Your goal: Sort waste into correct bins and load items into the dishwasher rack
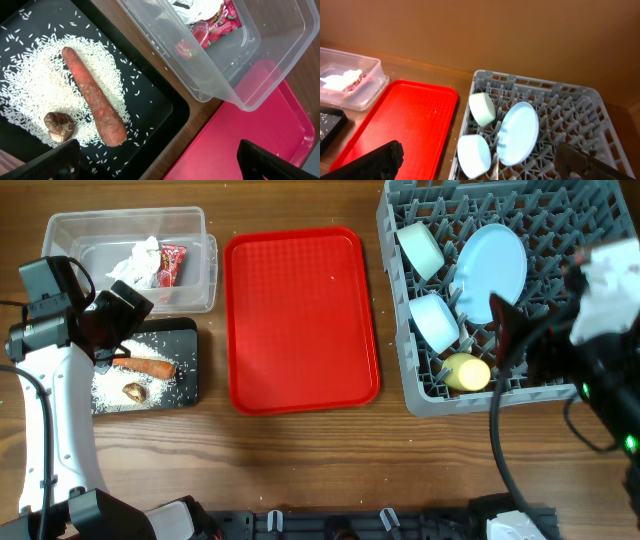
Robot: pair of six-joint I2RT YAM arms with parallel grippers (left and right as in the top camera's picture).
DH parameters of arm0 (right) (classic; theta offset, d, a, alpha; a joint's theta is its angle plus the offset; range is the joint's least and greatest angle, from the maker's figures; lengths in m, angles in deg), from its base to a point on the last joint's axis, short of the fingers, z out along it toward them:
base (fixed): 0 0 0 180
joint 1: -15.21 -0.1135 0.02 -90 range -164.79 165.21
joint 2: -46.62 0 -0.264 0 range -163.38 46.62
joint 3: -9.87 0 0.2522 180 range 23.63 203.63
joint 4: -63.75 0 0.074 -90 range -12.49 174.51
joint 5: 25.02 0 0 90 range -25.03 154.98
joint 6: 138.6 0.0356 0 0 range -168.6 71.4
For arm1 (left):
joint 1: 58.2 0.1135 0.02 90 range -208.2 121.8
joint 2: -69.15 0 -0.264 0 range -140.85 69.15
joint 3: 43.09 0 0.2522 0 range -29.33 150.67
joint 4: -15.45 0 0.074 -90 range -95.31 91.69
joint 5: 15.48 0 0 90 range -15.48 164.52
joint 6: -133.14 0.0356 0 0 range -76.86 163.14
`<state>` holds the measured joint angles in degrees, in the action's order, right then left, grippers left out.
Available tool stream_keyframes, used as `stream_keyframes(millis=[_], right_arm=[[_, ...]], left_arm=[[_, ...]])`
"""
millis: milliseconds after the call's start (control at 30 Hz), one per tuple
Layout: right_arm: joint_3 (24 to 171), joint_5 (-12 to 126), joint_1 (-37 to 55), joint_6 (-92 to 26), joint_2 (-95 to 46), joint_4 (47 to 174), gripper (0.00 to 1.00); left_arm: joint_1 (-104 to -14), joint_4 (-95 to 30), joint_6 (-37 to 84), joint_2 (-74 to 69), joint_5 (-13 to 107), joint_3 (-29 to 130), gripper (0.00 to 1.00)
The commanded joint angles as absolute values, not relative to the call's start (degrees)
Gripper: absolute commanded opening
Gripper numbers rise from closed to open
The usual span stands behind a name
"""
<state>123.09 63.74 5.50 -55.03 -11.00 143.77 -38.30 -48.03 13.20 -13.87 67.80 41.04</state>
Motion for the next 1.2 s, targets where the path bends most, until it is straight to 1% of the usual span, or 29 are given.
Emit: stream_keyframes(millis=[0, 133, 233, 300, 400, 467, 567, 633, 733, 933, 1000, 1167], right_arm=[[123.05, 65.45, 5.28, -54.62, -7.68, 143.35, 1.00], [121.12, 66.78, 5.63, -54.68, -6.83, 140.79, 1.00], [110.22, 66.87, 5.91, -56.19, -3.62, 129.32, 1.00], [93.80, 66.17, 5.91, -57.48, 1.80, 113.82, 1.00], [73.69, 62.98, 5.91, -57.39, 9.28, 96.01, 1.00], [61.48, 60.22, 5.91, -57.42, 14.46, 85.85, 1.00], [43.38, 57.66, 5.91, -56.91, 24.32, 74.22, 1.00], [35.27, 57.58, 5.94, -55.60, 30.17, 71.14, 1.00], [28.21, 57.38, 6.88, -53.68, 37.43, 70.44, 1.00], [23.93, 57.38, 8.41, -53.55, 43.88, 71.01, 1.00], [23.93, 57.36, 8.41, -52.52, 46.46, 75.20, 1.00], [23.93, 57.55, 8.45, -52.69, 46.30, 76.95, 1.00]], left_arm=[[-38.15, -47.92, 12.64, -13.04, 67.54, 41.93, 1.00], [-38.15, -47.92, 12.64, -13.04, 67.54, 41.93, 1.00], [-38.15, -47.92, 12.64, -13.04, 67.54, 41.93, 1.00], [-38.15, -47.92, 12.64, -13.04, 67.54, 41.93, 1.00], [-38.15, -47.92, 12.64, -13.04, 67.54, 41.93, 1.00], [-38.15, -47.92, 12.64, -13.04, 67.54, 41.93, 1.00], [-38.15, -47.92, 12.66, -13.04, 67.54, 41.93, 1.00], [-38.15, -47.92, 12.64, -13.04, 67.54, 41.93, 1.00], [-38.15, -47.92, 12.66, -13.04, 67.54, 41.93, 1.00], [-38.15, -47.92, 12.64, -13.04, 67.54, 41.93, 1.00], [-38.15, -47.92, 12.66, -13.04, 67.54, 41.93, 1.00], [-38.15, -47.92, 12.66, -13.04, 67.54, 41.93, 1.00]])
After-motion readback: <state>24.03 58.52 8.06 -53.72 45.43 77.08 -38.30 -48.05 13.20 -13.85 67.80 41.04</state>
